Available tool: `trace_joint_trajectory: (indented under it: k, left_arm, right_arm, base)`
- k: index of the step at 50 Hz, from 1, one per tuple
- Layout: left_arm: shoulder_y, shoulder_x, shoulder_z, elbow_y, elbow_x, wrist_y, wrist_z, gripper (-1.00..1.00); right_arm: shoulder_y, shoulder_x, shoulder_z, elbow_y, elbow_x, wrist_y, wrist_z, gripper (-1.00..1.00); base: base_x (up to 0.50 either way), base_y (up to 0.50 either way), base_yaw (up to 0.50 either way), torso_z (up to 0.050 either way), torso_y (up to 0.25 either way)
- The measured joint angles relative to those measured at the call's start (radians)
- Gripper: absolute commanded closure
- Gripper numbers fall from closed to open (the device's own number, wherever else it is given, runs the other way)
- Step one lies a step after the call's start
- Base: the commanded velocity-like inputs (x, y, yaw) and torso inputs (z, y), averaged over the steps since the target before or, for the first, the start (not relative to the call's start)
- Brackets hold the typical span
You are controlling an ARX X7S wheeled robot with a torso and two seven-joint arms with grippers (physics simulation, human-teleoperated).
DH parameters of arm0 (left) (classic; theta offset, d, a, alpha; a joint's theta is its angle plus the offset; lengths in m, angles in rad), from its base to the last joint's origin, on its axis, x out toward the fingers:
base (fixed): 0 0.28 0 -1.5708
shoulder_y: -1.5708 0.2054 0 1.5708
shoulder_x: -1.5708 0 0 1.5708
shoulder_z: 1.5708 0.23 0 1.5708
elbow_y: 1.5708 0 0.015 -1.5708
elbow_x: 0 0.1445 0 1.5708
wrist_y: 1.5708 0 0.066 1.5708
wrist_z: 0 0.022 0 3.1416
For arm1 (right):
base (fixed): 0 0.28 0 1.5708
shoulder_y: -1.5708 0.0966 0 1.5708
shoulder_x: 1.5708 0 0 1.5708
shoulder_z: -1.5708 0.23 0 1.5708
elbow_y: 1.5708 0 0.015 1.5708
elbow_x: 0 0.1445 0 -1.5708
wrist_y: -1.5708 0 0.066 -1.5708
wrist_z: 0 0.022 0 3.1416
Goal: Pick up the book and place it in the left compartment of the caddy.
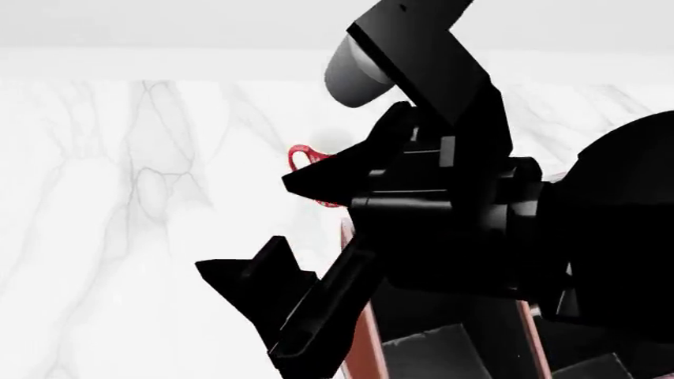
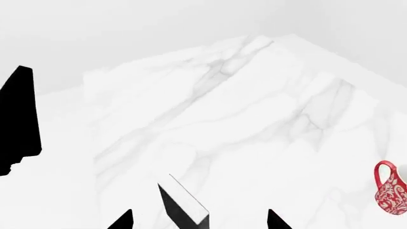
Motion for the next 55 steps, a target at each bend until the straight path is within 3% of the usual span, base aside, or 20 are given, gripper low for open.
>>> trace_joint_trajectory:
  k: [21,55]
  left_arm:
    - [-0.013,0.000,0.015,0.000,0.012,-0.015,0.002,-1.00]
    - [-0.013,0.000,0.013,0.000,0.009,-0.015,0.003,-1.00]
  right_arm:
    - [-0.092,0.069,-0.024,-0.142,-0.050,-0.031,0.045,-1.00]
    - [-0.214,-0.058,-0.068,-0.254,-0.177,-0.044,0.146,-1.00]
  base:
    - [0.00,0.00,0.00,0.000,0.000]
    - [0.00,0.00,0.00,0.000,0.000]
